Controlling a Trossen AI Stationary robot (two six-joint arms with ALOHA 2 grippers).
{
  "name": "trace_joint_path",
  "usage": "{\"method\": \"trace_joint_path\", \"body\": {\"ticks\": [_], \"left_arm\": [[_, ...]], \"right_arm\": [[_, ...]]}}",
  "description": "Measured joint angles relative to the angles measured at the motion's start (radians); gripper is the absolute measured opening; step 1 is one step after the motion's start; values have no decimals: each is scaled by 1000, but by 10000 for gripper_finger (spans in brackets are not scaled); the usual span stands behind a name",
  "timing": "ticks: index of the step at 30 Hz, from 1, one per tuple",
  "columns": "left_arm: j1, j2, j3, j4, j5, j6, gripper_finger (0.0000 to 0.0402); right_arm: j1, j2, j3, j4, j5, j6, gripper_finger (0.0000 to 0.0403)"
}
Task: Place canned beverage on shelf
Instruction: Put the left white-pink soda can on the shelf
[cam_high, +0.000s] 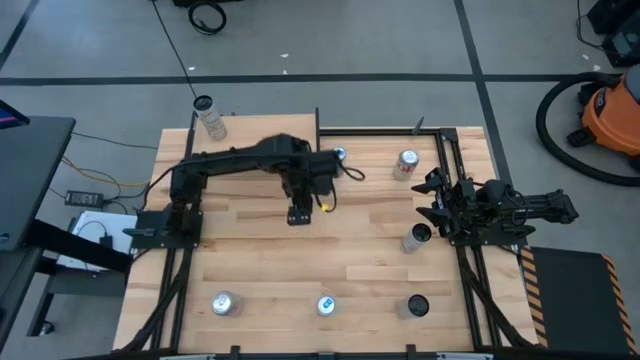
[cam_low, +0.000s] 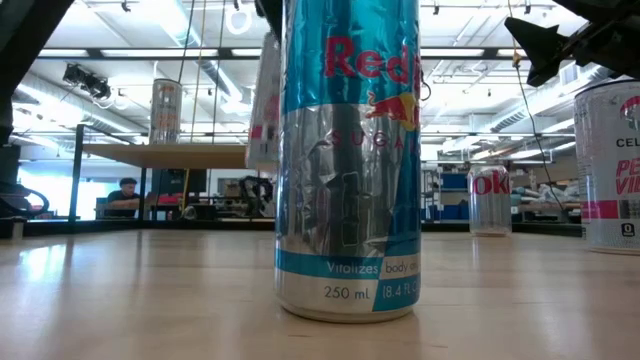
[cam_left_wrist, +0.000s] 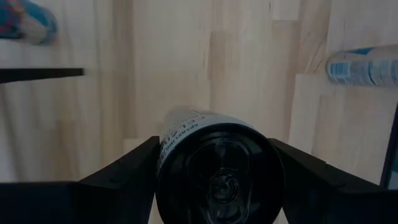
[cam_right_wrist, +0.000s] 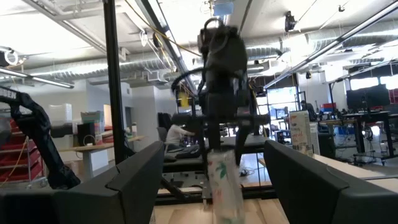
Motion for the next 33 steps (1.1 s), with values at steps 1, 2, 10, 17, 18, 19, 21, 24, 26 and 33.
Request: {"method": "trace_joint_path", "body": {"ticks": [1,2,10,17,18,19,21,24,26,33], "left_arm": [[10,0,28,-18,0,3,268],[20,-2,51,-22,1,3,268],[127,-77,133,-17,2,50,268],[227,-154,126,-15,43,64,268],[242,-163,126,-16,44,65,268],[256,-171,126,-17,45,72,268],[287,-188,126,-16,49,87,268],[341,-217,126,-16,45,93,268],[383,-232,126,-16,45,99,268],[522,-276,126,-16,45,110,268]], "right_arm": [[0,0,0,0,0,0,285],[0,0,0,0,0,0,285],[0,0,0,0,0,0,285],[0,0,0,1,0,0,285],[0,0,0,0,0,0,285],[0,0,0,1,0,0,285],[0,0,0,0,0,0,285],[0,0,0,0,0,0,285],[0,0,0,0,0,0,285],[0,0,0,0,0,0,285]]}}
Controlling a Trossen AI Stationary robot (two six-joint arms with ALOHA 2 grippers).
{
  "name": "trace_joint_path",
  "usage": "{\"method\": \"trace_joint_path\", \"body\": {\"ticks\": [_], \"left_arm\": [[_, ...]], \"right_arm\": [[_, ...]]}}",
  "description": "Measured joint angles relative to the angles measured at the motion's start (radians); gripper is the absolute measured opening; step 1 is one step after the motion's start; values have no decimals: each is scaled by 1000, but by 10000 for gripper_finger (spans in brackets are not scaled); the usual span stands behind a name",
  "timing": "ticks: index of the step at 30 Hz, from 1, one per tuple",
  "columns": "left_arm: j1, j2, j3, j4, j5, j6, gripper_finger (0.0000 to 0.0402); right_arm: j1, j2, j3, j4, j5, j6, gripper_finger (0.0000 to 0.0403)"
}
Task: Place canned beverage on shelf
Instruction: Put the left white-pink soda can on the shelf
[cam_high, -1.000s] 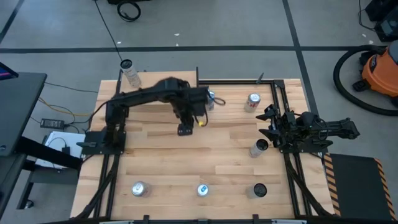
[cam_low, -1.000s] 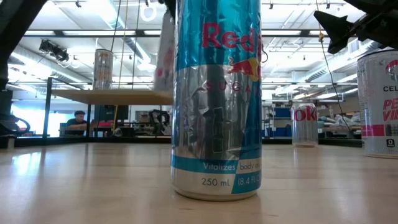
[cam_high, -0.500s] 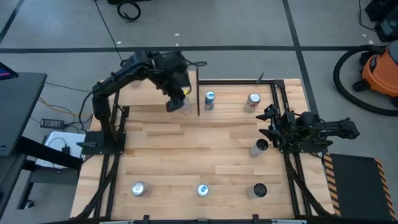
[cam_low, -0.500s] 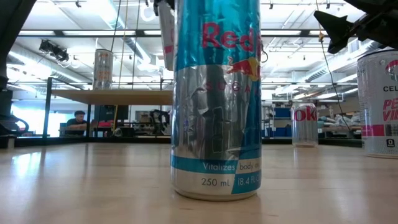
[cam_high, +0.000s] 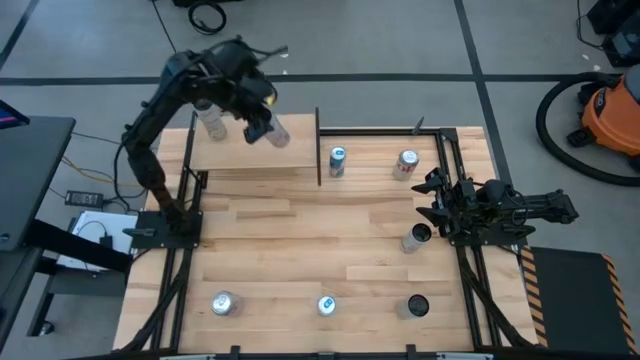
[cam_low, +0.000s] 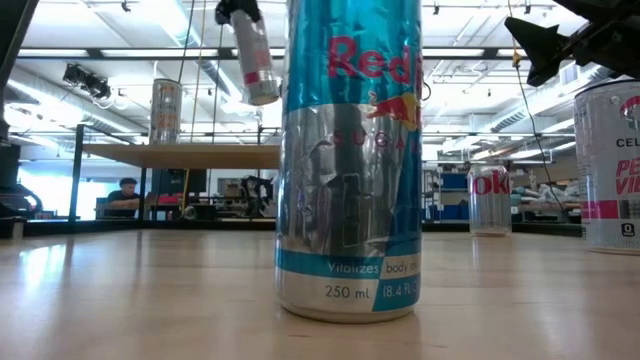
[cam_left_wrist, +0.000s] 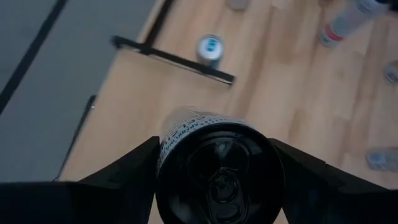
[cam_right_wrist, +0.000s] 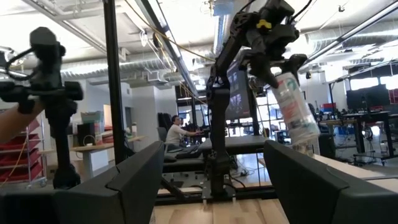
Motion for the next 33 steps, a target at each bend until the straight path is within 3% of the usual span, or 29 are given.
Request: {"method": "trace_joint_path", "body": {"ticks": [12,23,33], "left_arm": [[194,-2,-1,1,-3,11,268],[206,-2,-6,3,30,47,268],[207,-49,-206,1,26,99,268]], "right_arm": [[0,0,0,0,0,0,285],[0,0,0,0,0,0,285],[0,0,0,0,0,0,285]]}}
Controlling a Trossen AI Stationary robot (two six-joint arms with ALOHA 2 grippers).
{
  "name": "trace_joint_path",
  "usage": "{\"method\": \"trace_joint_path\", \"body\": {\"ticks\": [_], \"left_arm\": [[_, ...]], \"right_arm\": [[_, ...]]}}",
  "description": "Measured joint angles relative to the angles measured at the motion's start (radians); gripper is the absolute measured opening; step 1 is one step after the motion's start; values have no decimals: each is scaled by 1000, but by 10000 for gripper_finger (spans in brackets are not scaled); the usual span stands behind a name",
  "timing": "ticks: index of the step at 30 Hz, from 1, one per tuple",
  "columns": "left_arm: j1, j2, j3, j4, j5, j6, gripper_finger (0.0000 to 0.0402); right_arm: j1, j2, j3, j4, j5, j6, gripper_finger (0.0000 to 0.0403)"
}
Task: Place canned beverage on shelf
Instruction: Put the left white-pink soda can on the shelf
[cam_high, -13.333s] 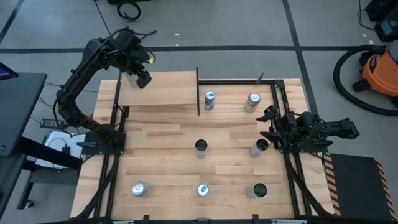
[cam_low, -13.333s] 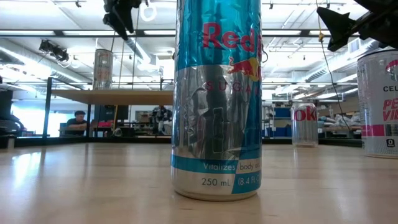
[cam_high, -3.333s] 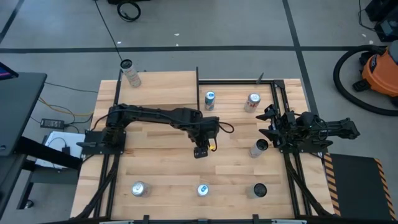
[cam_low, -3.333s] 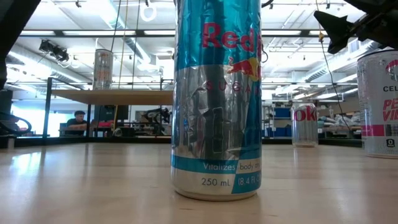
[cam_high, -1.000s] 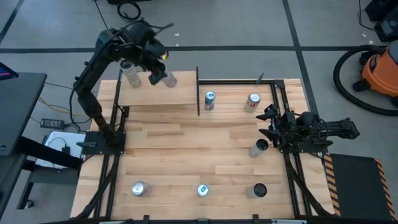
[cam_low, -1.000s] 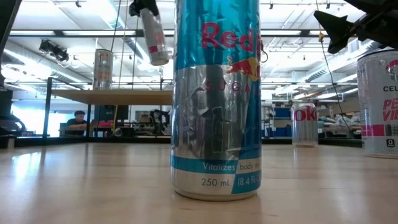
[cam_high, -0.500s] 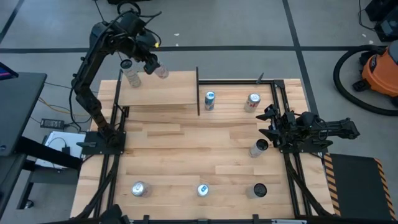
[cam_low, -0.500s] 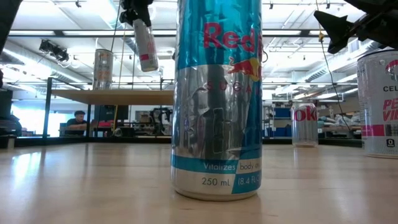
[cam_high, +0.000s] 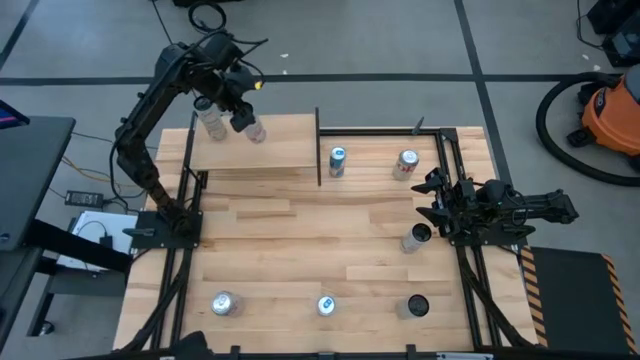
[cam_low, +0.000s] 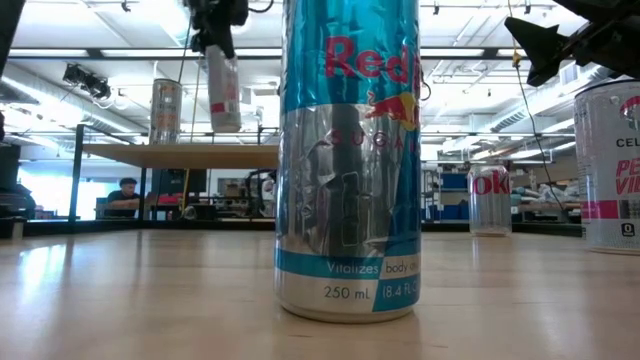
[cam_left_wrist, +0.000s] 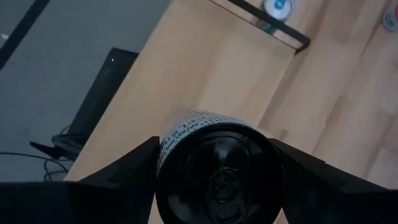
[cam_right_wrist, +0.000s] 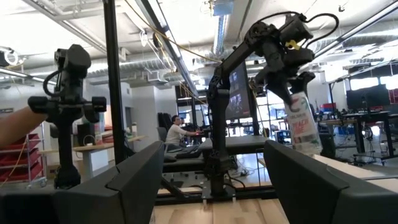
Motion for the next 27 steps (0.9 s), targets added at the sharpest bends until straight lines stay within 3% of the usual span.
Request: {"method": "trace_joint_path", "body": {"ticks": [17,27], "left_arm": [[59,-9,-40,0,-24,-18,268],[63,17,-40,1,-5,67,268]], "right_arm": [[0,0,0,0,0,0,285],[0,0,0,0,0,0,285]]}}
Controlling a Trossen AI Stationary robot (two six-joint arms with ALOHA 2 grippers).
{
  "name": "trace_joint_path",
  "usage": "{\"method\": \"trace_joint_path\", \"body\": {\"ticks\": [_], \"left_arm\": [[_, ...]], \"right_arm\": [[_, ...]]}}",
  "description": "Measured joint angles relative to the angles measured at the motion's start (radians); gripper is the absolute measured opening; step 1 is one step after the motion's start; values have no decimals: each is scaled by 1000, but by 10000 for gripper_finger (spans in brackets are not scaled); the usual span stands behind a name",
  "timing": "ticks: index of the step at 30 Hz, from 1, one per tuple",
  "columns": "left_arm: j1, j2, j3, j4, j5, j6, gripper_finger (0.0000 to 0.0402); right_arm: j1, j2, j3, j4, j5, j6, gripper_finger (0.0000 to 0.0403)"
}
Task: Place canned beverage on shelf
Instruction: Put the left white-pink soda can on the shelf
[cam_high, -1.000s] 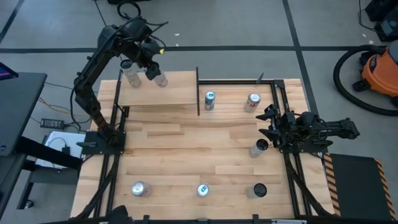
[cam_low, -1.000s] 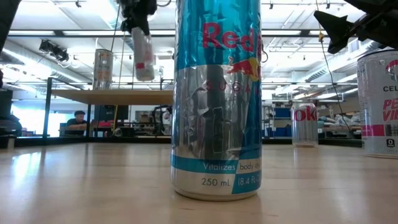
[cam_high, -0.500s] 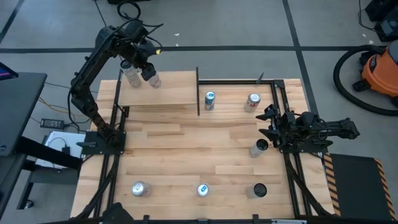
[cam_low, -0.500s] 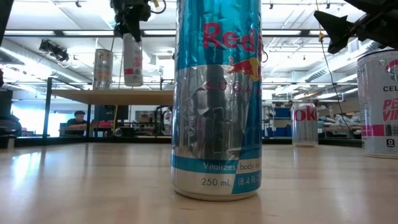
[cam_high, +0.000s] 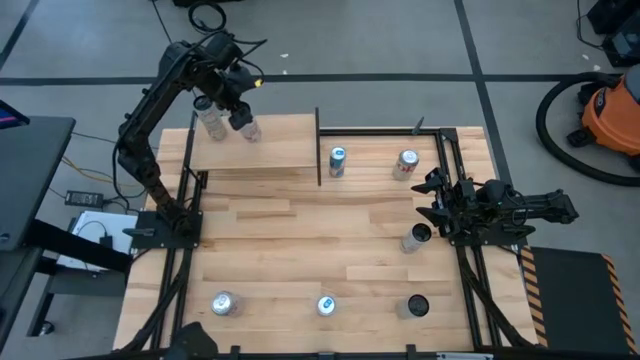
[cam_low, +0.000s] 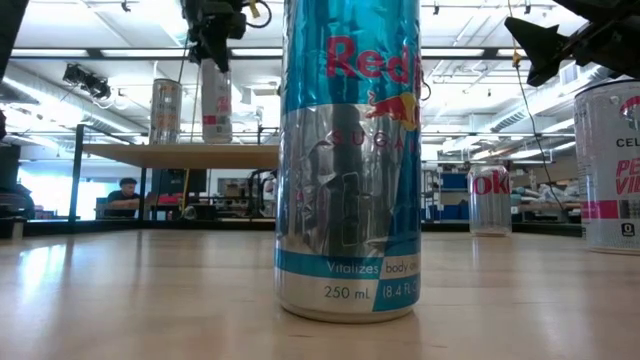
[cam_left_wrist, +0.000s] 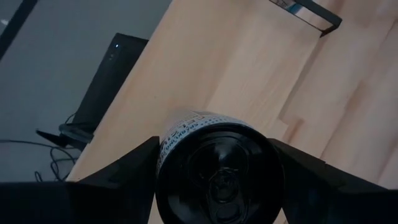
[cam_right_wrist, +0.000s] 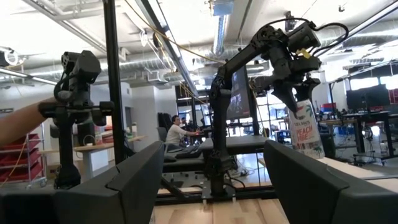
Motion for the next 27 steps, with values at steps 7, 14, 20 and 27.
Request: {"method": "trace_joint_path", "body": {"ticks": [7,14,20,27], "left_arm": [[16,-2,0,-1,7,15,268],[60,-2,0,0,-7,-21,268],[54,-2,0,-1,2,5,268],[57,-5,-78,-1,-2,-2,268]], "right_arm": [[0,0,0,0,0,0,285],[0,0,0,0,0,0,285],[0,0,0,0,0,0,285],[0,0,0,0,0,0,285]]}}
